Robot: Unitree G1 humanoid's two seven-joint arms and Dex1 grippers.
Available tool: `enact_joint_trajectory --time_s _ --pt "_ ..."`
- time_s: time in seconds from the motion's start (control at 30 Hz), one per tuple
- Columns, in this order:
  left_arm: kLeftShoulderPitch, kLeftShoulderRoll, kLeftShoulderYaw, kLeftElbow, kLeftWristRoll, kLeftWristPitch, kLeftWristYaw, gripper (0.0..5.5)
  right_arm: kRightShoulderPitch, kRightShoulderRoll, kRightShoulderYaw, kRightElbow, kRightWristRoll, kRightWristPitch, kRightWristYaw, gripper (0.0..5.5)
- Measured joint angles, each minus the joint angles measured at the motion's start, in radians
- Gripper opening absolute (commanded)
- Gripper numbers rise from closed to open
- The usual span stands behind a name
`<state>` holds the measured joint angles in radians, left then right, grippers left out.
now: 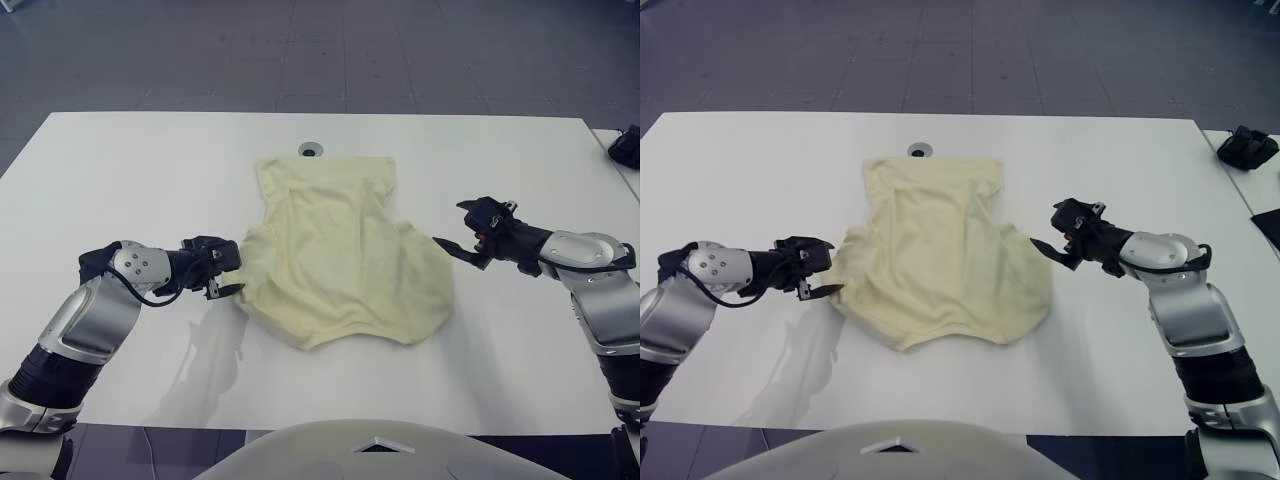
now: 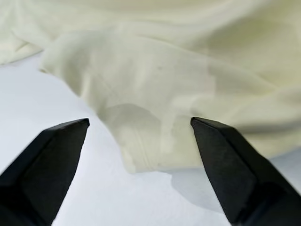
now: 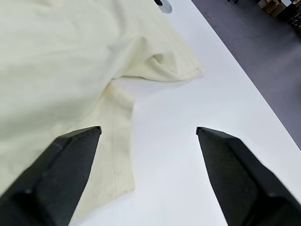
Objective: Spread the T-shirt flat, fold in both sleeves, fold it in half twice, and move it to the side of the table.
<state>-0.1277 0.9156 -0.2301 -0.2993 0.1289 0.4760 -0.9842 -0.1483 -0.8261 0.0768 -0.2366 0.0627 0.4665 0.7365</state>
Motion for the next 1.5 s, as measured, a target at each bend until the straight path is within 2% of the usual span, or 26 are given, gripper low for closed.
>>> enact_joint_trajectory --time_s 0.17,0.23,0.43,0.73,1.07,1.3,1.5 --pt "0.002 0.034 0.0 0.001 0.006 -0.02 -0.011 5.37 0.007 0.012 0.046 0.067 -0.06 -0.061 -0.005 5.19" --pt "0.003 0.052 0.001 0.002 0.007 -0.021 -0.015 5.4 0.019 0.012 0.055 0.083 -0.08 -0.071 -0.006 5.38" --pt "0.015 0.103 -0.007 0.008 0.017 -0.042 -0.036 5.4 0.067 -0.009 0.051 0.092 -0.118 -0.071 -0.006 5.38" --pt "0.014 0.136 -0.003 0.075 0.025 -0.1 -0.053 5.4 0.286 -0.187 -0.014 -0.102 -0.088 -0.068 0.13 5.38" --pt "0.011 0.153 0.031 0.132 -0.005 -0.144 -0.091 5.4 0.292 -0.184 -0.031 -0.152 -0.06 0.006 0.139 5.38" --pt "0.051 0.159 0.133 -0.063 -0.154 -0.038 -0.16 5.4 0.262 -0.141 -0.069 -0.215 0.009 0.087 0.131 5.38" --pt "0.075 0.158 0.15 -0.238 -0.211 0.059 -0.153 5.4 0.259 -0.139 -0.085 -0.262 0.038 0.125 0.125 5.38"
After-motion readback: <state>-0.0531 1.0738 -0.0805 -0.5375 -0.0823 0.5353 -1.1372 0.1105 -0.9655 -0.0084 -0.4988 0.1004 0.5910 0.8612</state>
